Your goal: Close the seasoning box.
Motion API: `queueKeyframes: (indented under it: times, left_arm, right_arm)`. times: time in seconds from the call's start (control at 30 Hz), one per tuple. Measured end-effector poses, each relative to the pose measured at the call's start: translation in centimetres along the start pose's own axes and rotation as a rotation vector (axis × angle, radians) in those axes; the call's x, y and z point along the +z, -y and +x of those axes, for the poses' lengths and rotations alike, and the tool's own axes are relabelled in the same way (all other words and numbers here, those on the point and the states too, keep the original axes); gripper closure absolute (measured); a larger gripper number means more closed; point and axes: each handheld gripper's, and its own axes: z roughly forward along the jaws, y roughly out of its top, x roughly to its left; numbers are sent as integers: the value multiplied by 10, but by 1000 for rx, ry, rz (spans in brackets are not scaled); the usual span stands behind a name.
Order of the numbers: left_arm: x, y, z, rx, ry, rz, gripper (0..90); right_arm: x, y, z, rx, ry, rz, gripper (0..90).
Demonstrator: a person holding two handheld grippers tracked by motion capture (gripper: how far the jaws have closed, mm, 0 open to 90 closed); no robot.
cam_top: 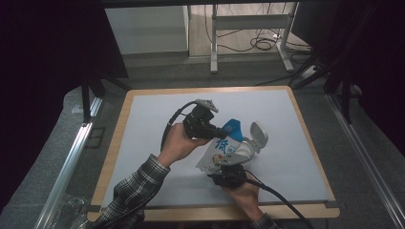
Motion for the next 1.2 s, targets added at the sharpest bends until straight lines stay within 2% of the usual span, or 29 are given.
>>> queueKeyframes:
  times: [0.37,0.6,0.9,1.2]
  left_arm:
    - [-4,3,-1,3,-2,4,883]
    - [-8,8,0,9,-25,-24,891]
    - [-14,13,3,-1,-29,-62,892]
    - [-18,19,7,-11,-41,-86,892]
  right_arm:
    - [0,1,-1,0,11,5,601]
    - [-1,1,-1,-7,0,1,568]
    - [0,2,1,-4,-16,10,547]
    - [0,3,0,-1,-31,39,533]
